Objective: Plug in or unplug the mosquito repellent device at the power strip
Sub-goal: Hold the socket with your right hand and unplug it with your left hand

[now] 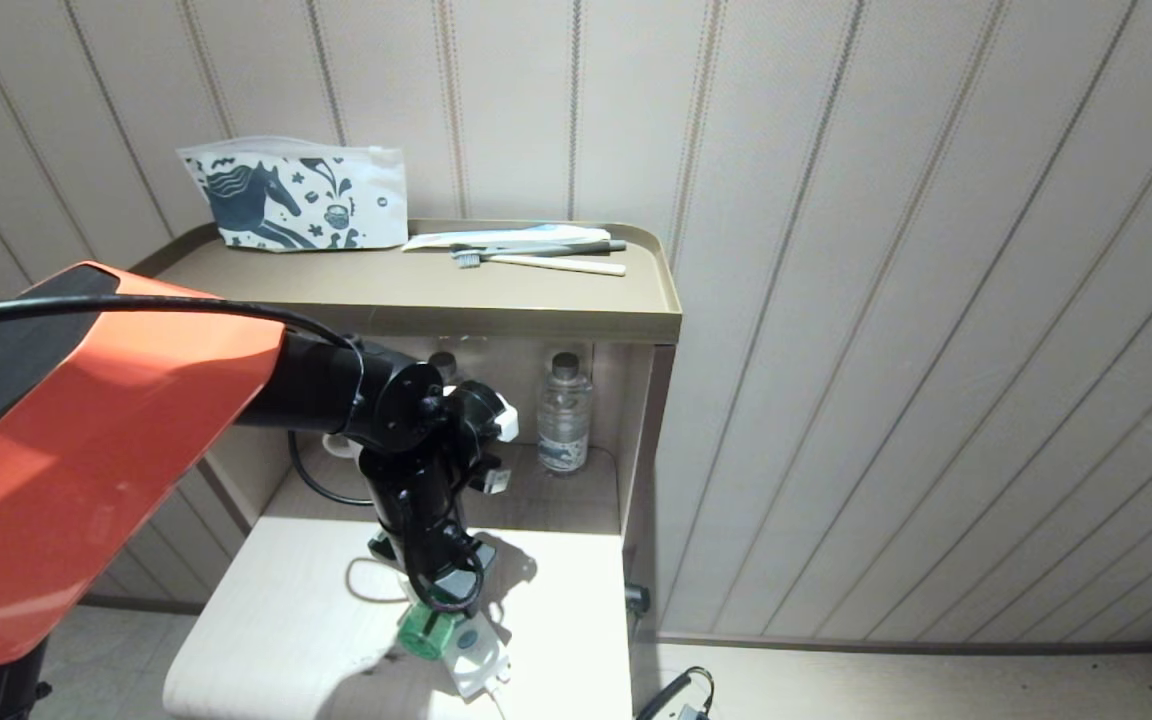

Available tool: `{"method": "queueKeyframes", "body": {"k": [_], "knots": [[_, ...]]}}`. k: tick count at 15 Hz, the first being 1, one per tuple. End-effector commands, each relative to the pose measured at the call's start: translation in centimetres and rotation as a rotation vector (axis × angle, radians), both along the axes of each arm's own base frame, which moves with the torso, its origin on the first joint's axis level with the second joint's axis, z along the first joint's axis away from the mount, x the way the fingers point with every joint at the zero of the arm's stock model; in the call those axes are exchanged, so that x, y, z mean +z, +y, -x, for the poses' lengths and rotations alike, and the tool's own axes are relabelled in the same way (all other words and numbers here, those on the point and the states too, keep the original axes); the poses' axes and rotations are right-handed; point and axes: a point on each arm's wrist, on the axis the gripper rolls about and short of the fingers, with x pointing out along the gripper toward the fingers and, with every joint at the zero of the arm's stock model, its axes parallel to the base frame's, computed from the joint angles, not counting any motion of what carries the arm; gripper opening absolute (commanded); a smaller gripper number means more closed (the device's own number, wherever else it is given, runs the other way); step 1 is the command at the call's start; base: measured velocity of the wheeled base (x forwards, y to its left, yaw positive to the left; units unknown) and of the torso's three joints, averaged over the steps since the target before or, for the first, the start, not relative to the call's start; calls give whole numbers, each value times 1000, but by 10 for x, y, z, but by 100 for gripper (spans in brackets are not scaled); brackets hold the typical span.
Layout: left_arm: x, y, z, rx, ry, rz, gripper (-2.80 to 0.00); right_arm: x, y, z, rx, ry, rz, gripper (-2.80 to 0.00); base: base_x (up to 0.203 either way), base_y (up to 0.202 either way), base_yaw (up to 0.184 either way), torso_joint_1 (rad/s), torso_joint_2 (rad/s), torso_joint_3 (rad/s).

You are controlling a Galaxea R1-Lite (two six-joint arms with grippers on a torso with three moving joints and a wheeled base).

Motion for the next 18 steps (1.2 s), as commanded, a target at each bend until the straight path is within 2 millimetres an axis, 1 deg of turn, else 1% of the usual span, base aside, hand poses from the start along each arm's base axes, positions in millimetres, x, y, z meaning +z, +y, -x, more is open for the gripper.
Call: {"method": "queueKeyframes", "body": {"k": [1,3,4,5,6,7,9,11,12,14,16,18], "knots": [[2,1,1,5,0,3,-280,2,2,-61,68,286,-19,-280,0,0,0,0,0,0],[3,-1,0,16,-4,8,-280,-6,9,-110,158,473,-20,-280,0,0,0,0,0,0],[3,-3,1,16,-4,9,-280,-13,16,-133,198,558,-5,-280,0,0,0,0,0,0],[2,-3,1,13,-3,8,-280,-23,26,-154,235,638,28,-280,0,0,0,0,0,0],[2,-4,1,12,-3,8,-280,-35,41,-173,276,706,86,-280,0,0,0,0,0,0],[3,-3,1,15,-4,10,-280,-48,62,-187,321,744,161,-280,0,0,0,0,0,0],[4,-3,1,18,-6,14,-280,-68,102,-204,391,734,278,-280,0,0,0,0,0,0],[6,-6,1,29,-11,26,-280,-84,134,-212,452,718,338,-280,0,0,0,0,0,0],[6,-7,0,36,-24,37,-280,-92,146,-214,477,724,358,-280,0,0,0,0,0,0],[5,-11,1,43,-37,51,-280,-106,167,-220,518,687,366,-280,0,0,0,0,0,0],[4,-12,2,53,-34,54,-280,-114,182,-227,538,637,345,-280,0,0,0,0,0,0],[3,-12,2,77,-29,58,-280,-125,197,-239,537,621,310,-280,0,0,0,0,0,0]]}}
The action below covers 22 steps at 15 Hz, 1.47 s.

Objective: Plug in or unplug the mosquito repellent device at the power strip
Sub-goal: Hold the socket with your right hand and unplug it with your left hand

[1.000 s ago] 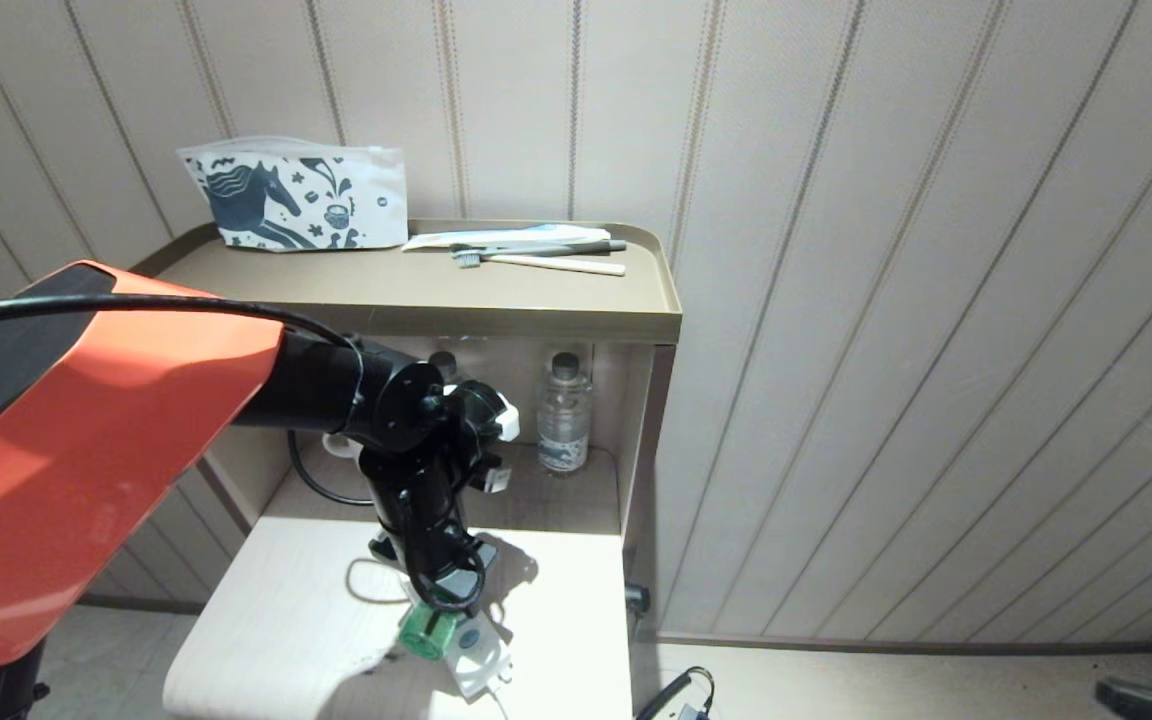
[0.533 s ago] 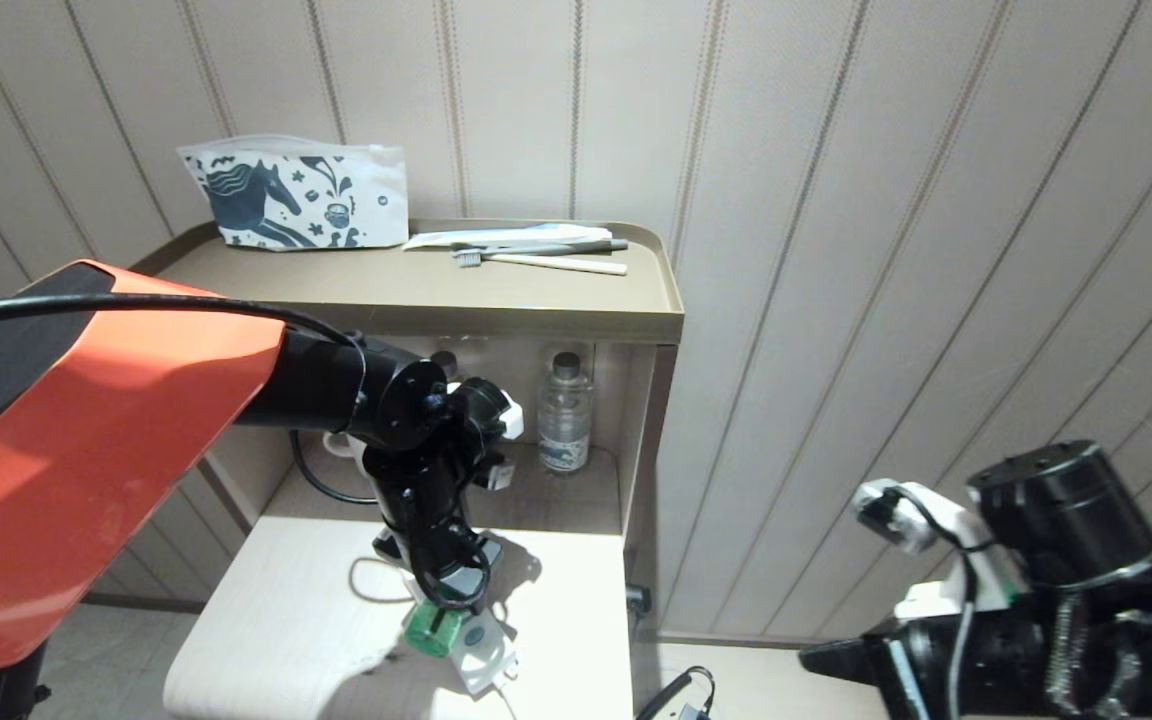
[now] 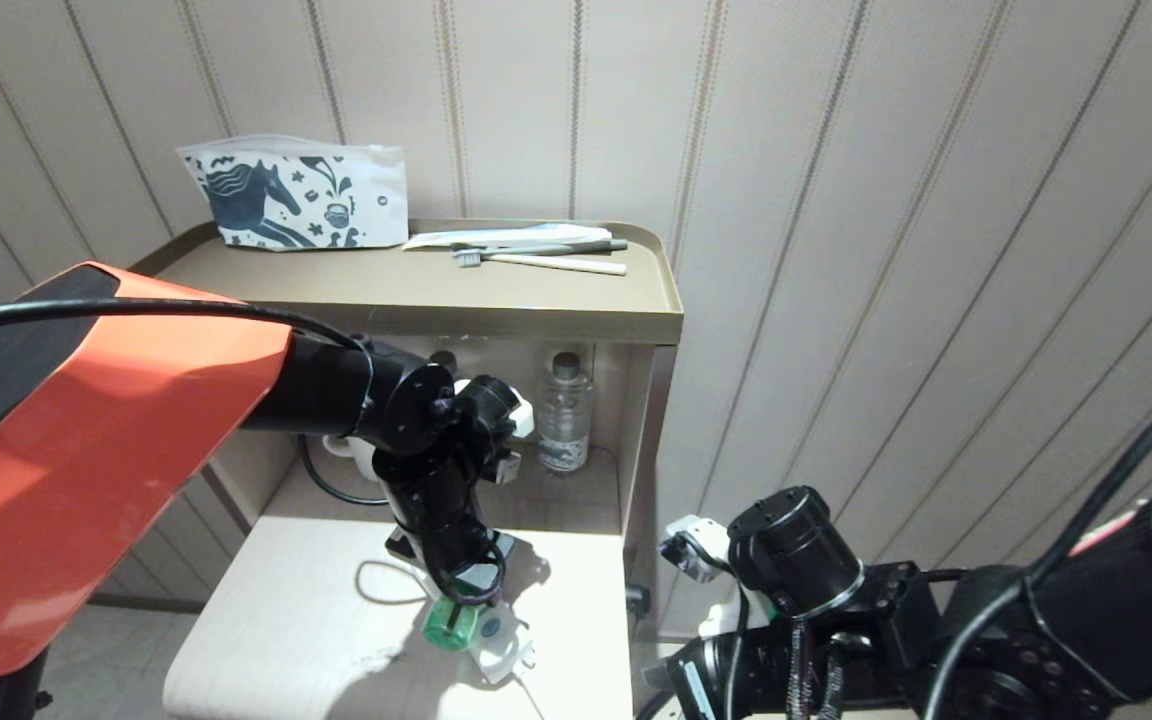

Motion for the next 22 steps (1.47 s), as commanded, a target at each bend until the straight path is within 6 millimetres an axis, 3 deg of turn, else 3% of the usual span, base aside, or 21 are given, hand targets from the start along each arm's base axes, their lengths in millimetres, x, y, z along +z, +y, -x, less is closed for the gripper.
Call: {"method": "queueKeyframes", "body": {"k": [1,5,8,12,15,22], "knots": [[-2,0,1,17,10,-1,-280,-22,19,-9,11,9,-14,-280,0,0,0,0,0,0],[-2,-2,0,64,3,20,-280,-30,54,-4,17,-176,-168,-280,0,0,0,0,0,0],[-2,-5,0,74,3,22,-280,-55,73,6,34,-248,-215,-280,0,0,0,0,0,0],[-8,-9,-1,86,8,15,-280,-77,81,4,43,-249,-218,-280,0,0,0,0,0,0],[-9,-11,-1,91,10,12,-280,-84,83,3,42,-254,-223,-280,0,0,0,0,0,0],[-10,-11,1,91,16,9,-280,-73,92,-4,35,-295,-273,-280,0,0,0,0,0,0]]}}
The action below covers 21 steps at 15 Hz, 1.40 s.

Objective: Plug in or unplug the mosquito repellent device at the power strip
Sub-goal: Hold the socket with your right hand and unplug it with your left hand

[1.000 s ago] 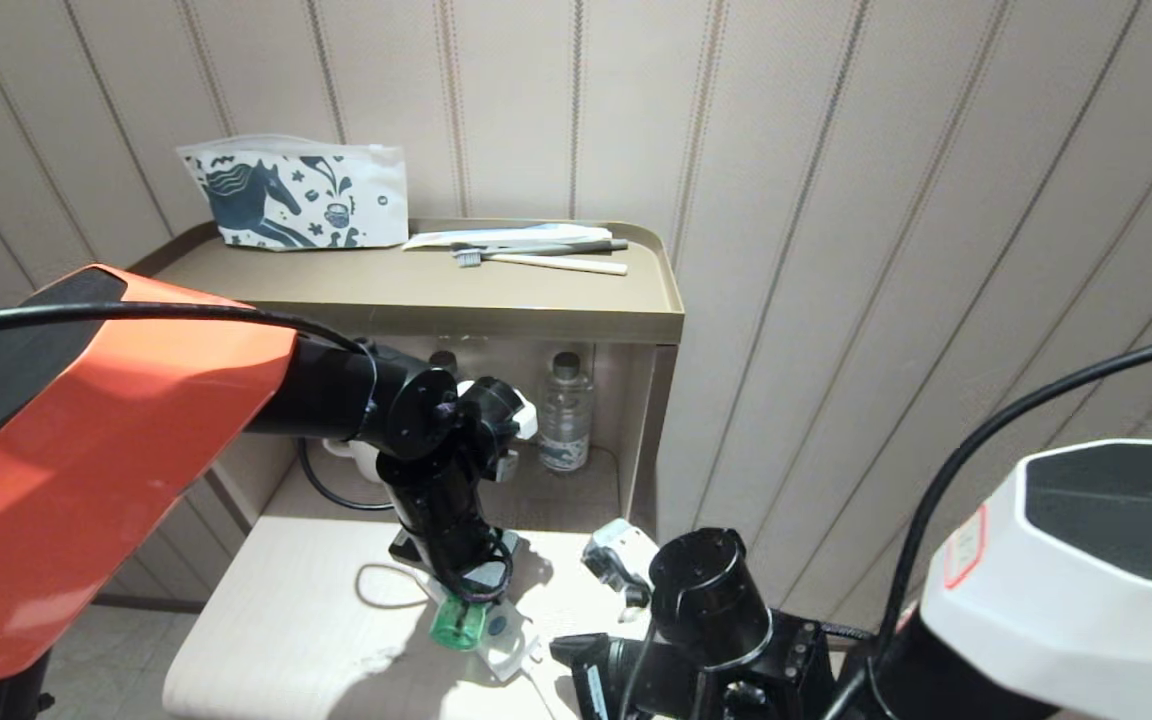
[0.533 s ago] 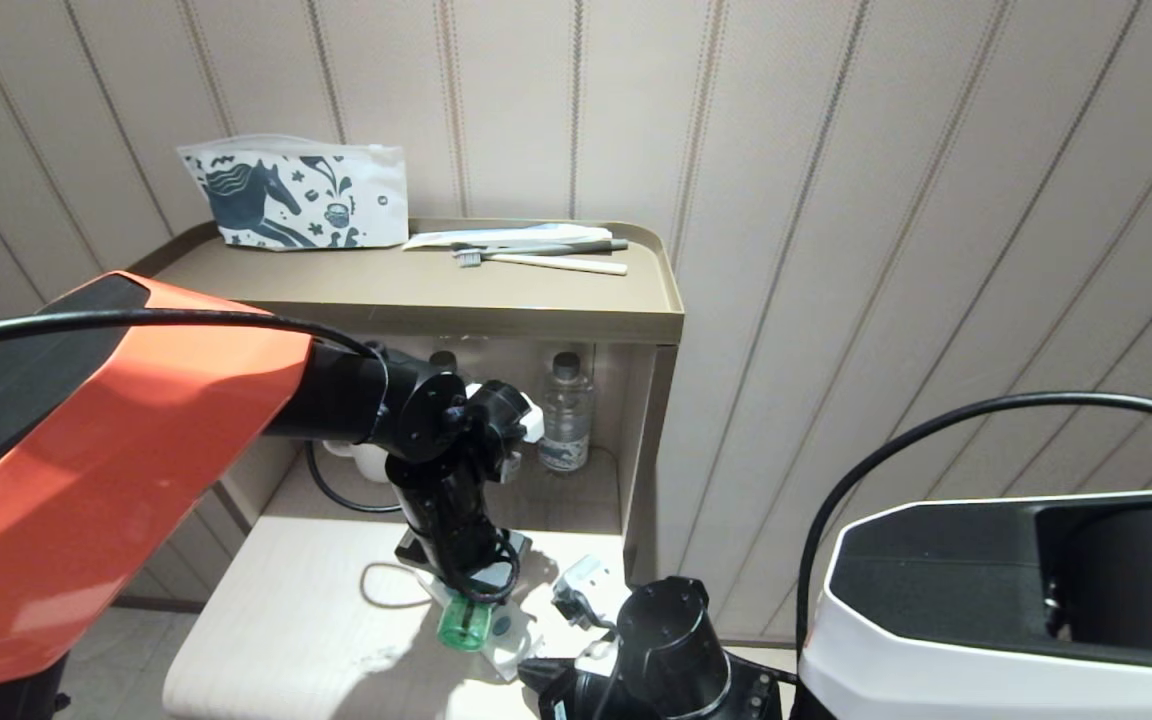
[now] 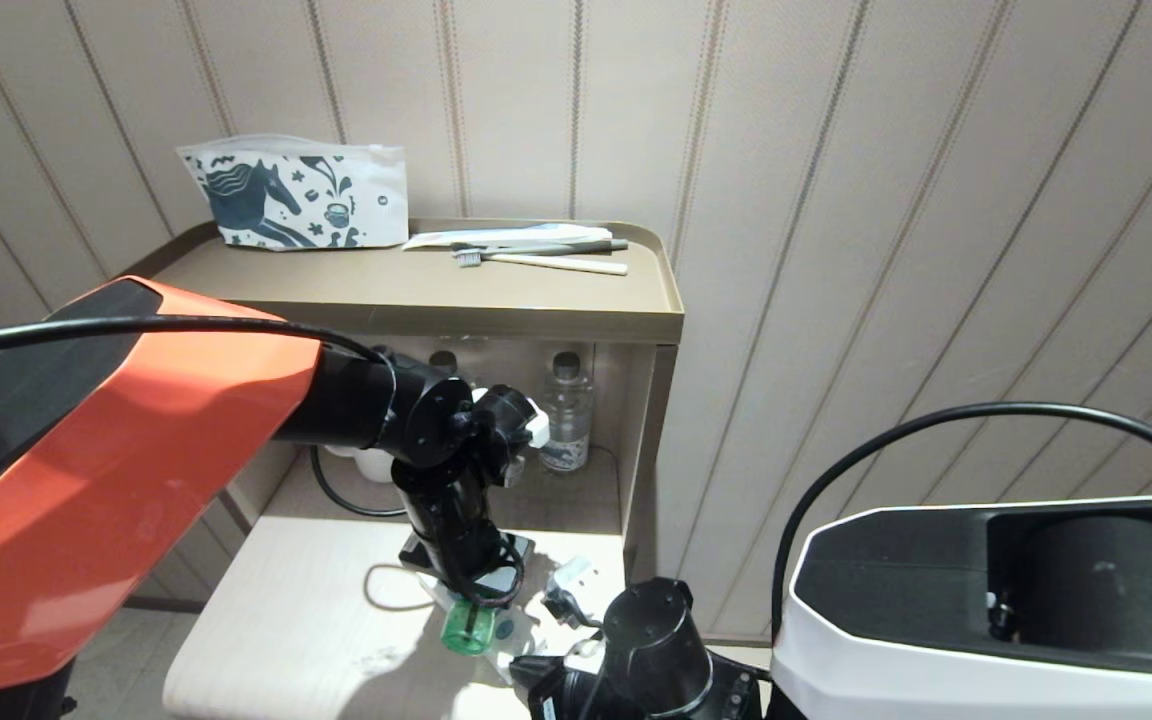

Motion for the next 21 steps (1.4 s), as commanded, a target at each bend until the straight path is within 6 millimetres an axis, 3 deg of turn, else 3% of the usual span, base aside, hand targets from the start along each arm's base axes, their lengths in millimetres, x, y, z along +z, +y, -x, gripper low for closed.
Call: {"method": "queueKeyframes", "body": {"k": [1,11,21], "knots": [[-1,1,1,1,9,-6,-280,7,1,-2,-3,-16,-24,-280,0,0,0,0,0,0],[1,-1,1,-3,1,0,-280,-10,11,-18,-17,41,68,-280,0,0,0,0,0,0],[31,6,8,7,-78,3,-280,-17,0,-18,-33,64,97,-280,0,0,0,0,0,0]]}}
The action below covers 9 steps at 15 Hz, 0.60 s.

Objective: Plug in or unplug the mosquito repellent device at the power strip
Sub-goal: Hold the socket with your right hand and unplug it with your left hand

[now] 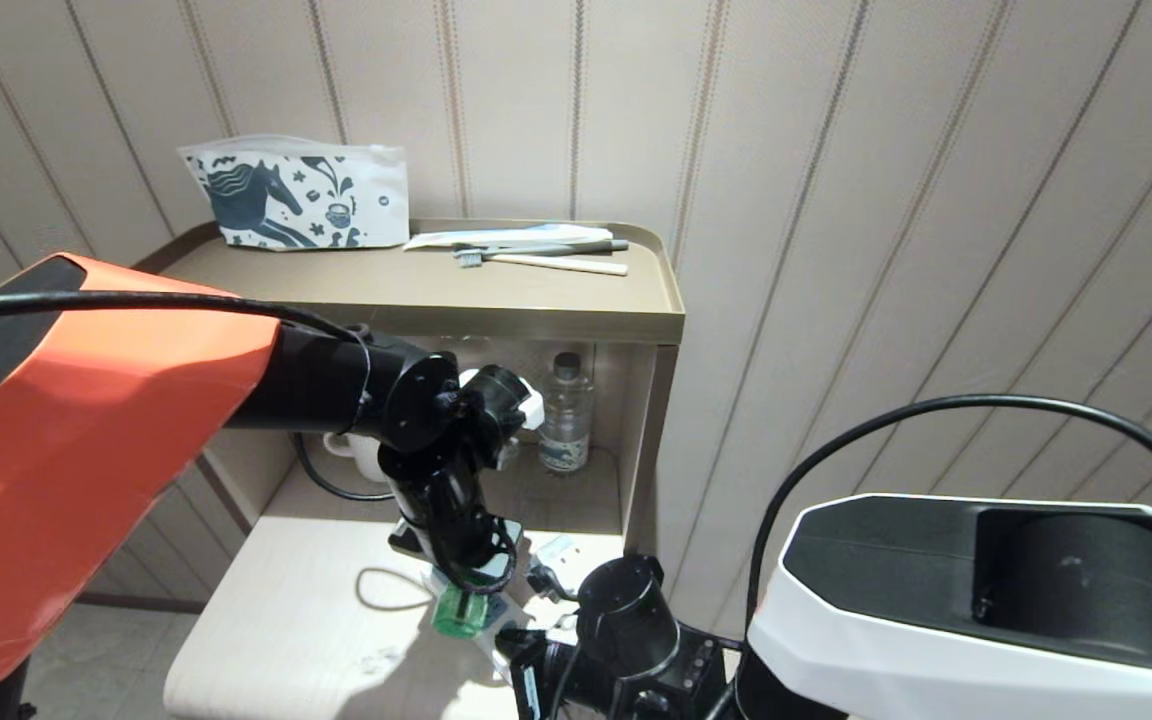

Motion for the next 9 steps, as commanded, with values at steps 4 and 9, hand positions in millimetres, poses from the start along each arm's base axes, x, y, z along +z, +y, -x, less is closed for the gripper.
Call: {"method": "queueKeyframes", "body": {"k": [4,9], "knots": [[31,8,11,4,-59,41,-280,0,-2,2,-2,3,-1,-280,0,0,0,0,0,0],[59,39,44,37,-72,53,-280,9,-5,4,-12,-24,-17,-280,0,0,0,0,0,0]]}}
